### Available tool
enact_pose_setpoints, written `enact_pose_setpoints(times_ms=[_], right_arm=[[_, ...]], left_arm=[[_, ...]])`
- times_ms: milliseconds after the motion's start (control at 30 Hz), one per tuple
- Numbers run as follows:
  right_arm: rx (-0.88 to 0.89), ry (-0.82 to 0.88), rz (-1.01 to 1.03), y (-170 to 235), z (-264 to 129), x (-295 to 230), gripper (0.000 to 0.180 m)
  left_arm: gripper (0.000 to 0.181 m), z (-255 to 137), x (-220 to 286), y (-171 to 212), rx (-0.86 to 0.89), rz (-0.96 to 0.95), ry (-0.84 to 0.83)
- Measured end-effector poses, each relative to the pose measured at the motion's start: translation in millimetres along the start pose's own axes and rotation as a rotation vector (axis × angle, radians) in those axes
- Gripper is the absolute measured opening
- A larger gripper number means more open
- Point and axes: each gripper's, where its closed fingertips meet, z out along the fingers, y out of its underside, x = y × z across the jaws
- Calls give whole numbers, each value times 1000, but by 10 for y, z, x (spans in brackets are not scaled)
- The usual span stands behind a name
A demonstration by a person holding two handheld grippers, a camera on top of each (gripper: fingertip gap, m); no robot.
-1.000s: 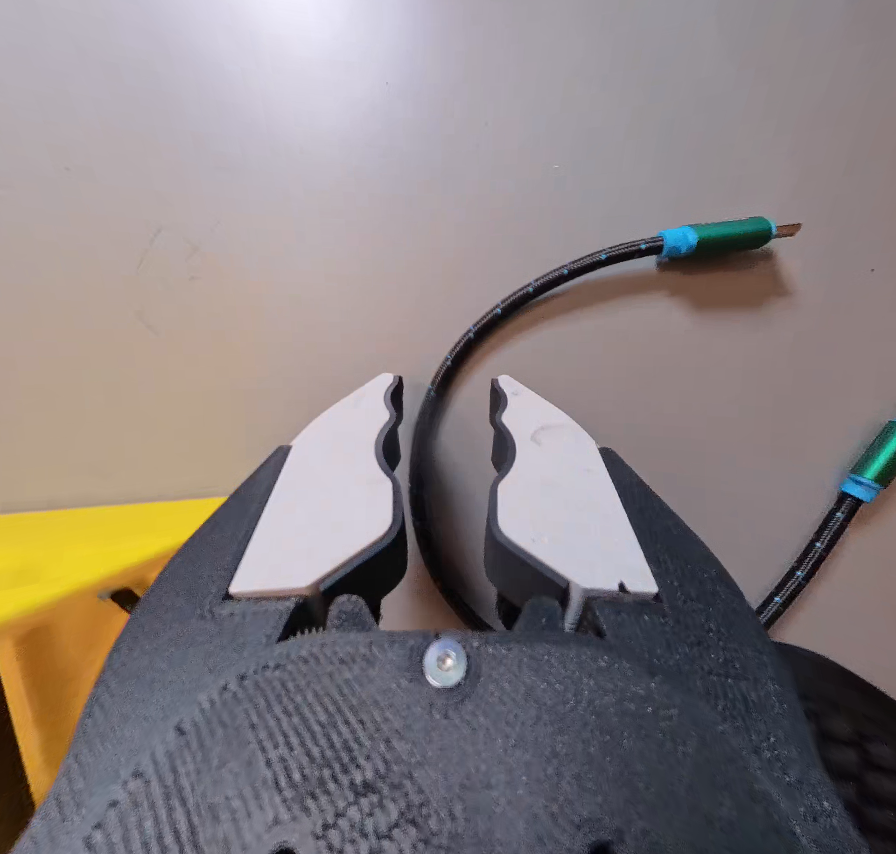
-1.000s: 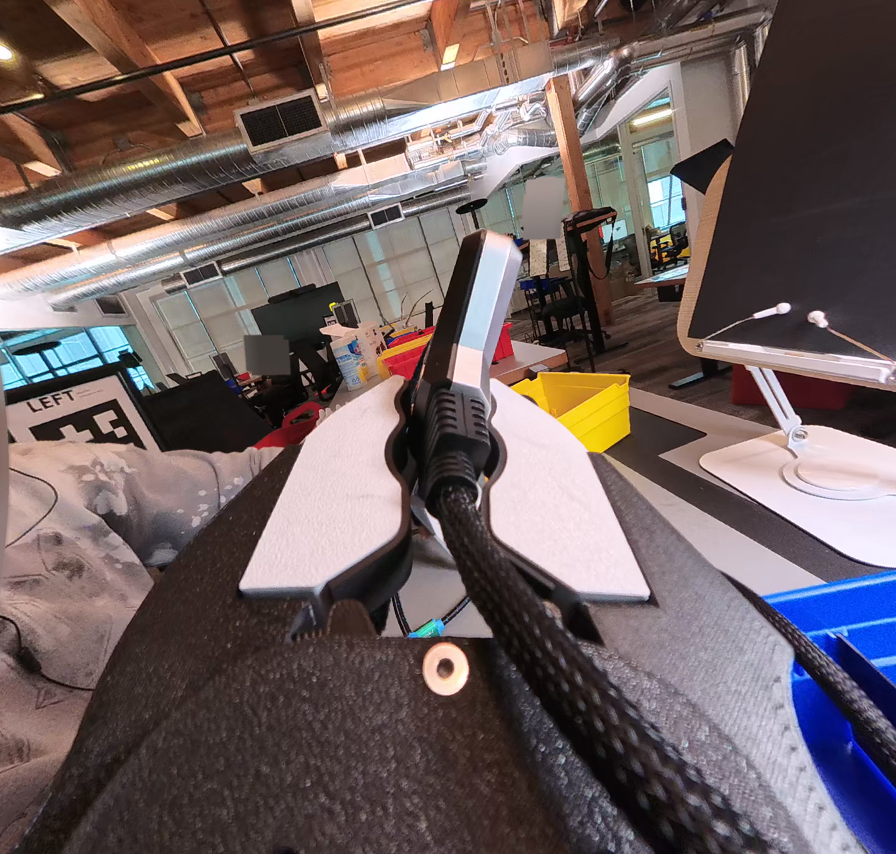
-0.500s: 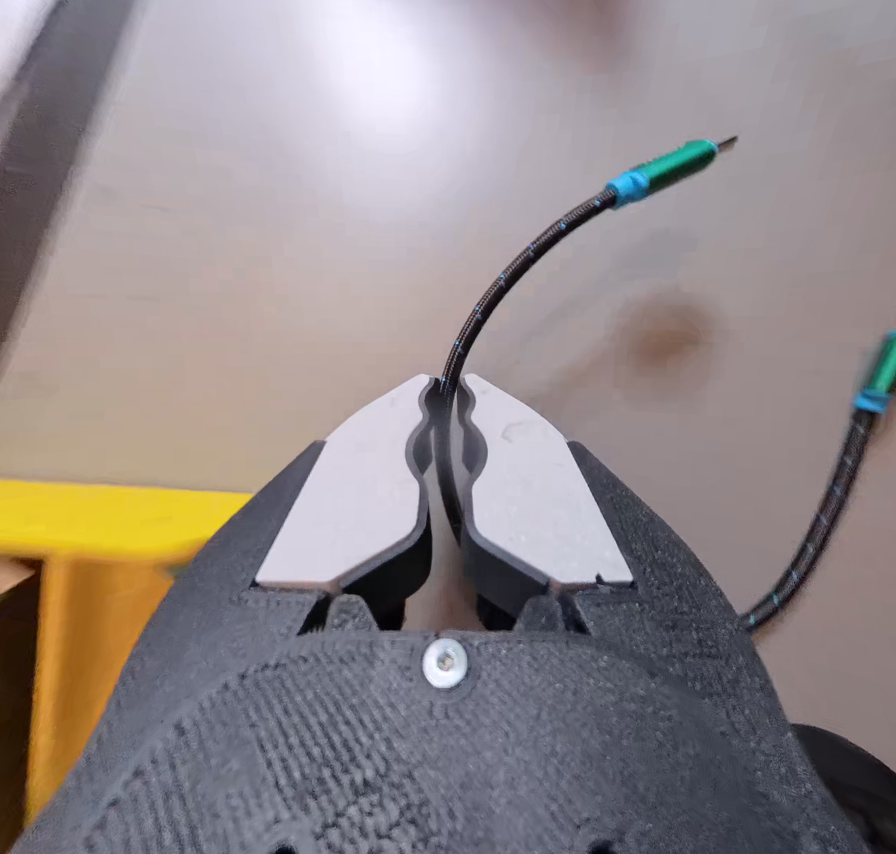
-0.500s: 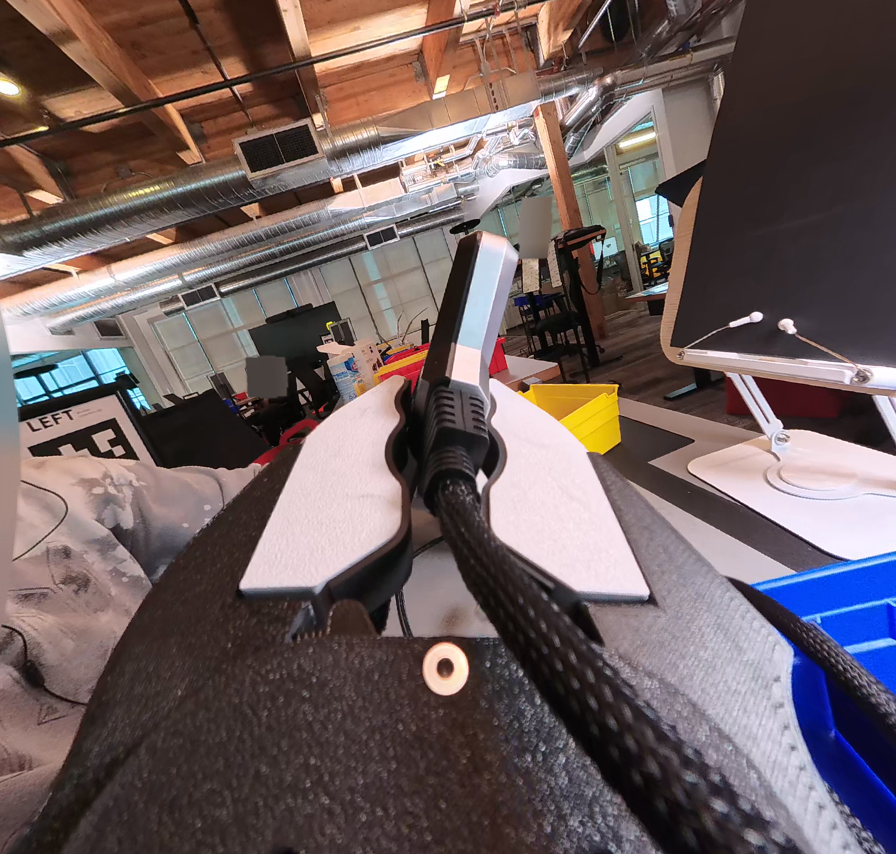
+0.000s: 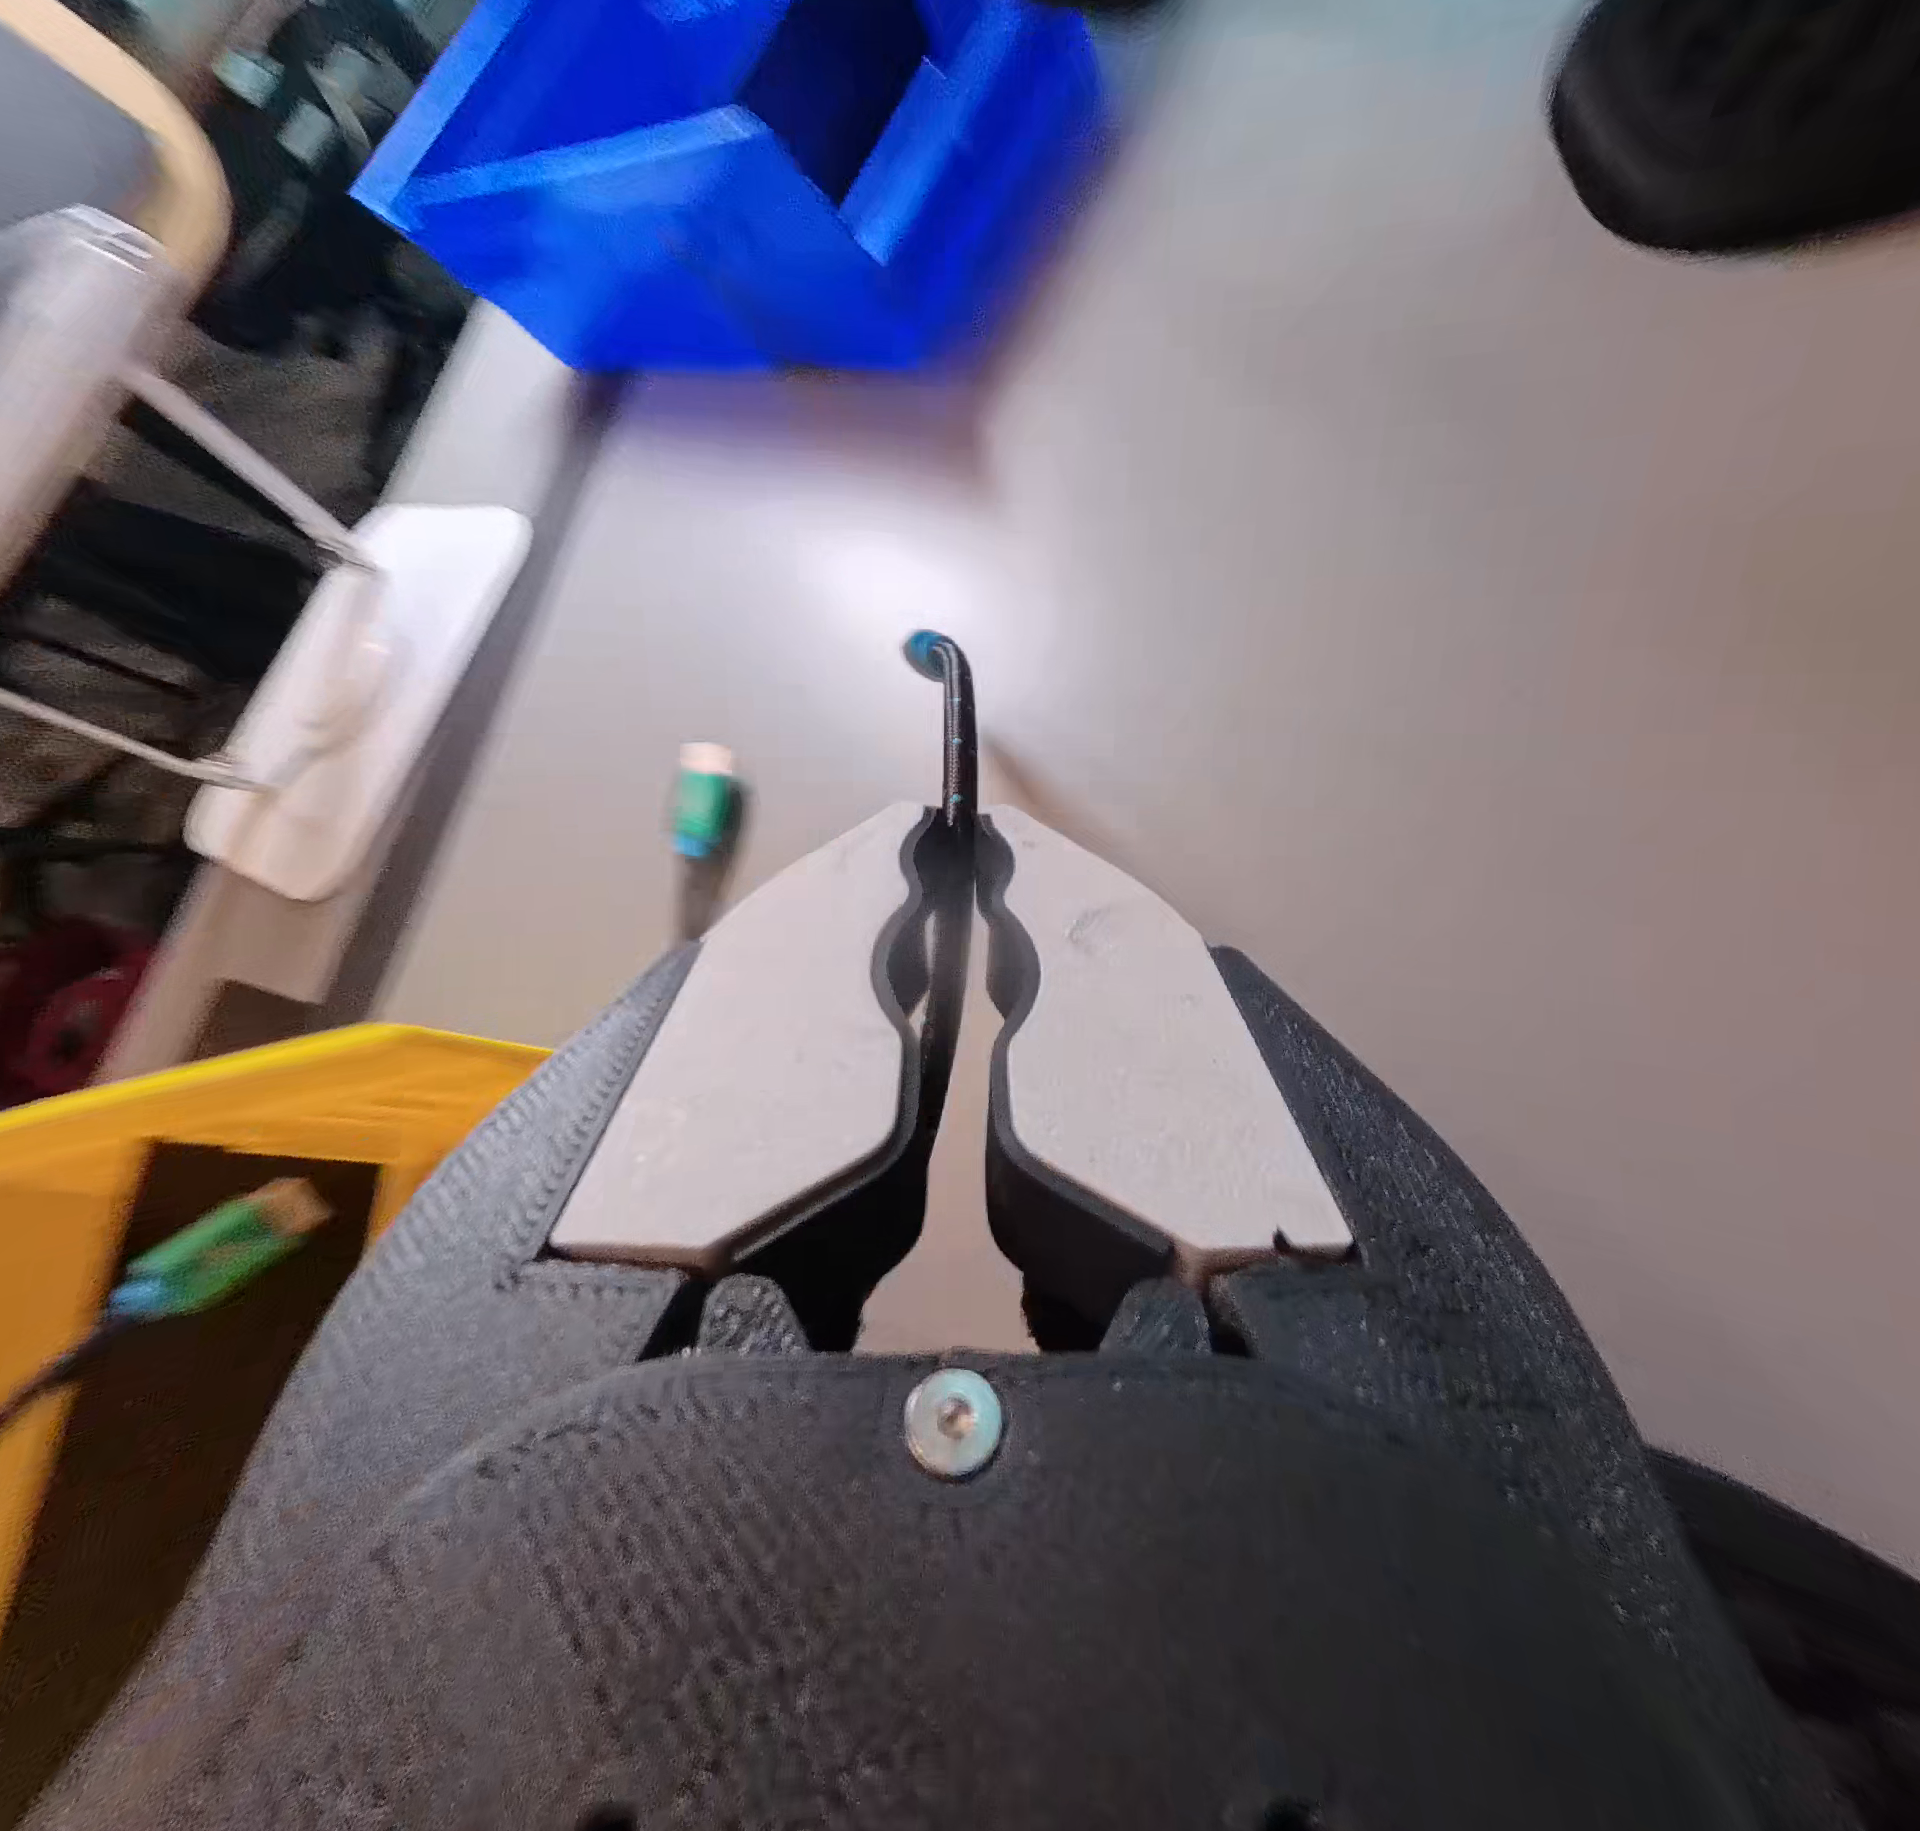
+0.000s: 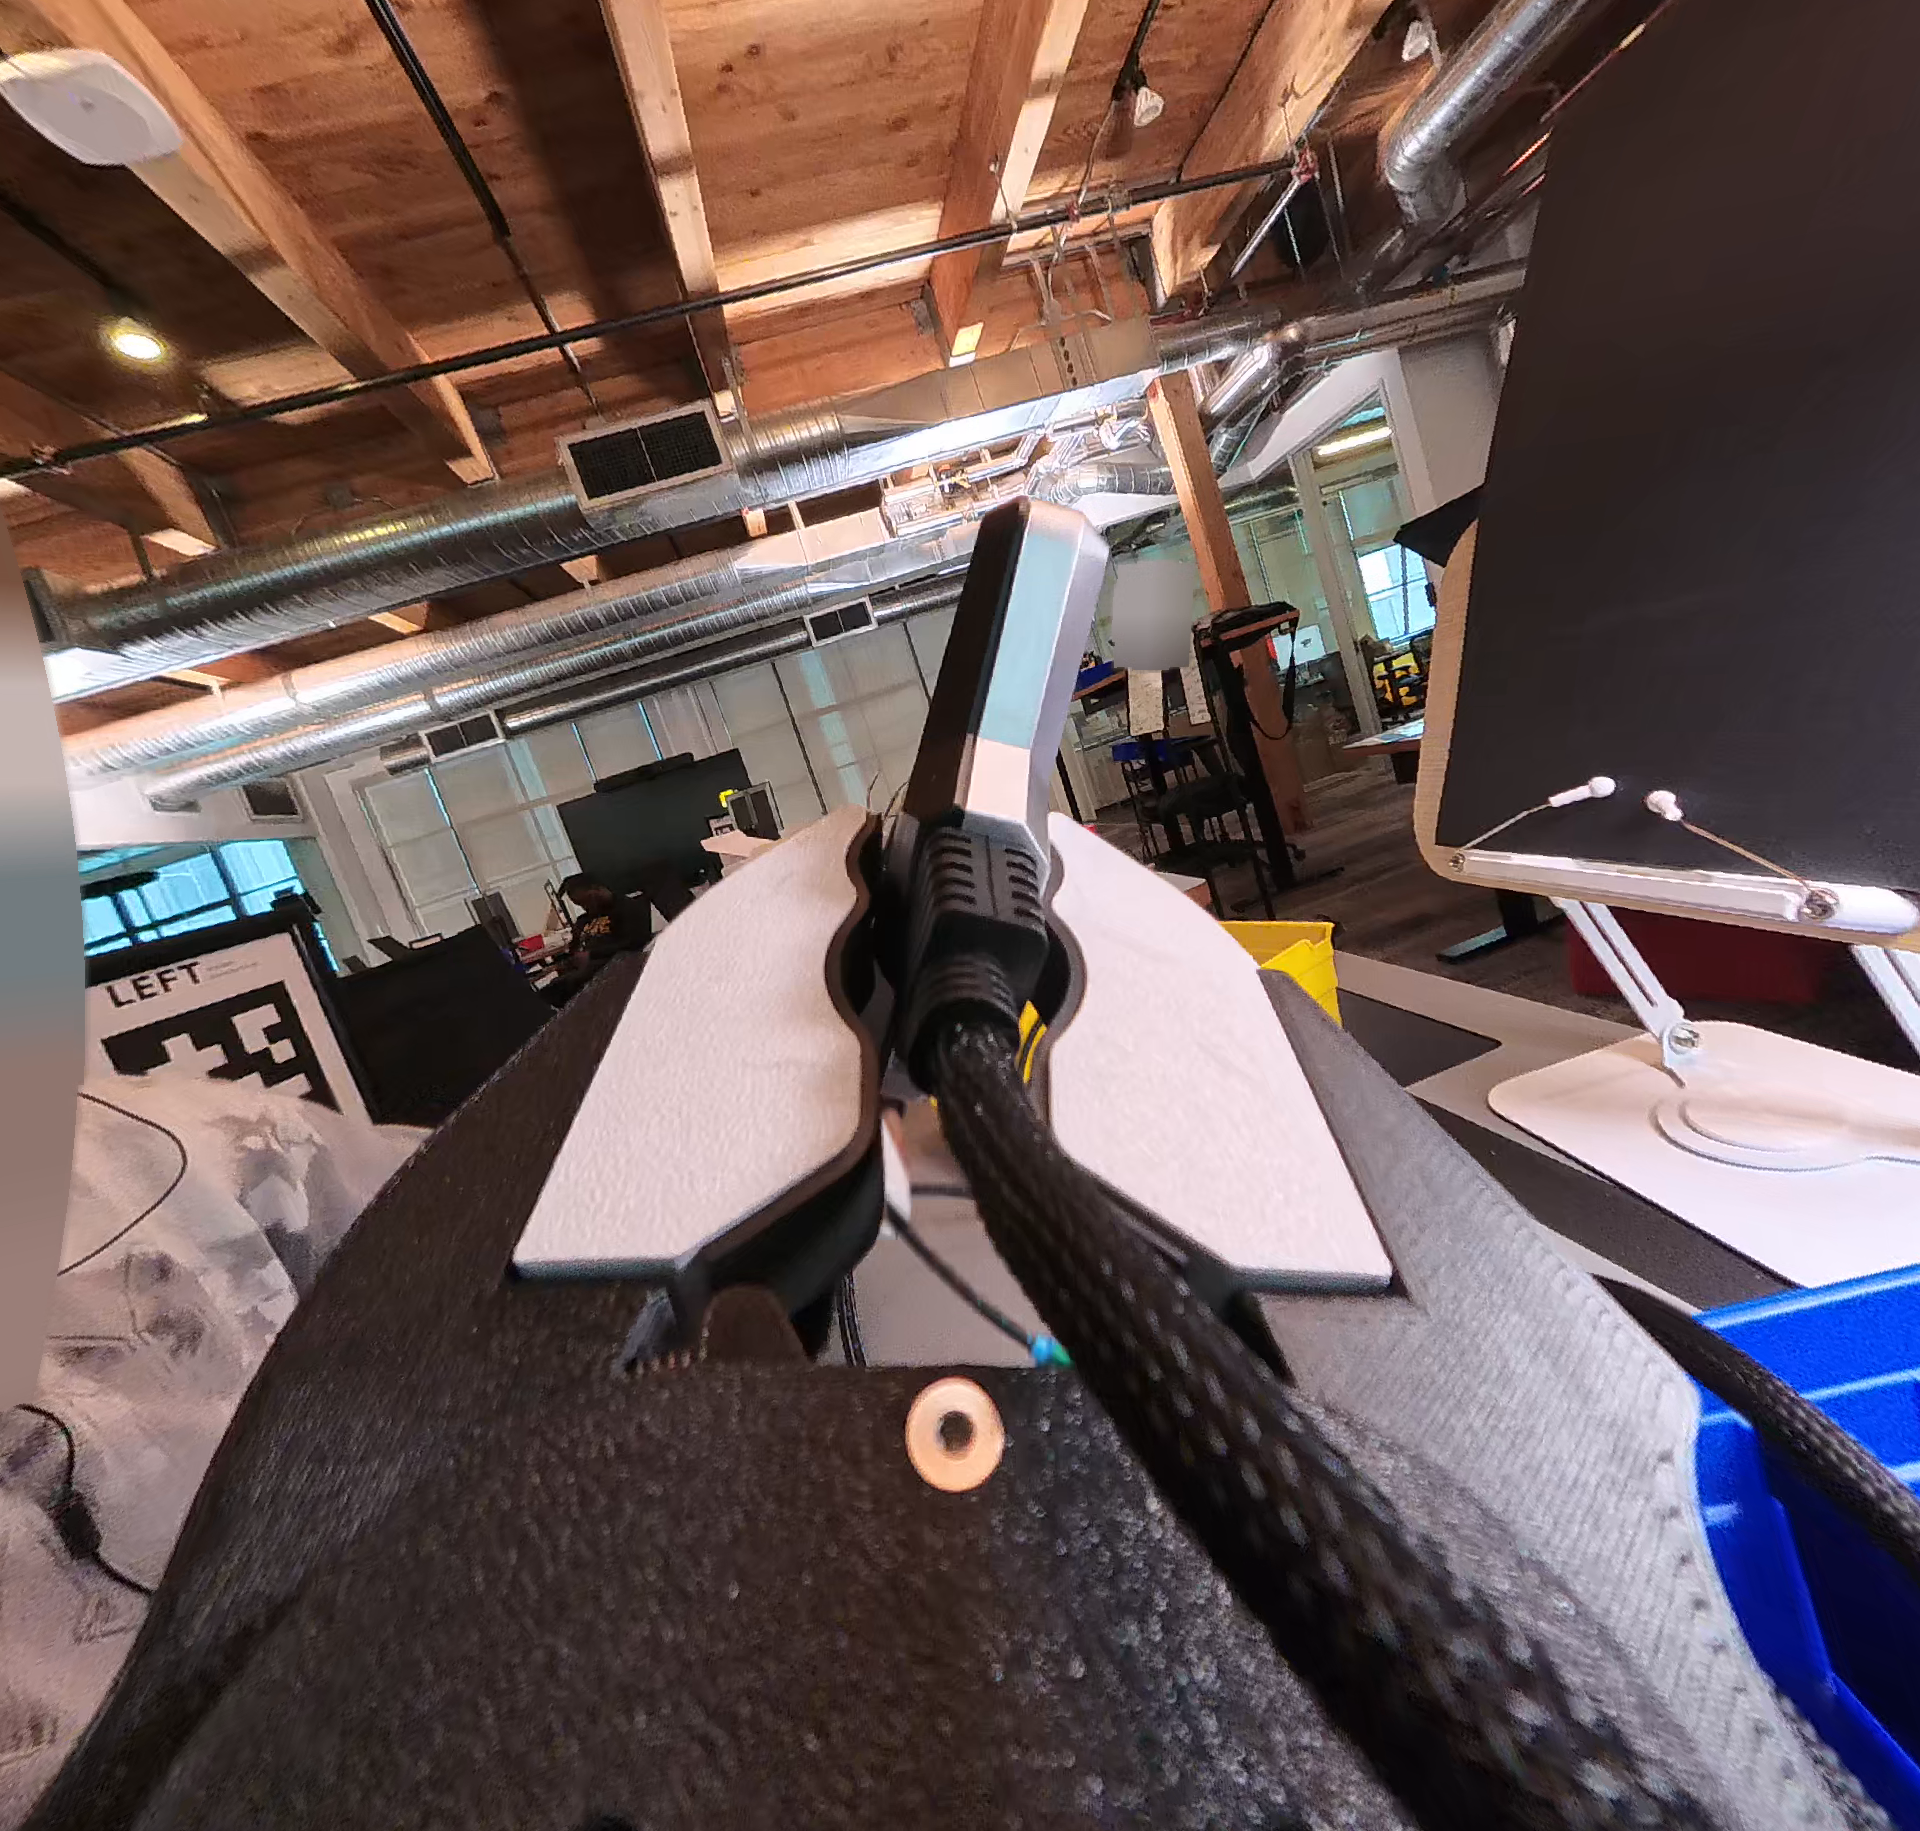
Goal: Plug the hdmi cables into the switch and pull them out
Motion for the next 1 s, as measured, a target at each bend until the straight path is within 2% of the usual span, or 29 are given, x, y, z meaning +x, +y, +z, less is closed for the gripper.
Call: enact_pose_setpoints(times_ms=[100, 267, 367, 533, 700, 900, 1000], right_arm=[[1, 0, 7, 14, 30, 7, 25], [-7, 0, 3, 32, 55, 0, 25], [3, 1, 9, 22, 53, 10, 25], [-2, 6, 12, 39, 58, 19, 25], [2, 0, 15, 25, 26, 36, 25], [16, 1, 12, -17, -53, 51, 26], [40, -1, 7, -89, -135, 37, 25]], left_arm=[[0, 74, 332, 235, -8, -63, 78], [0, 19, 547, 281, 1, -151, 194], [1, 58, 263, 370, -74, -233, 110], [17, 288, -411, 657, -242, -409, -66], [28, 547, -785, 674, -429, -252, -140], [34, 881, -870, 677, -752, -144, -33], [32, 986, -945, 692, -817, -107, -9]])
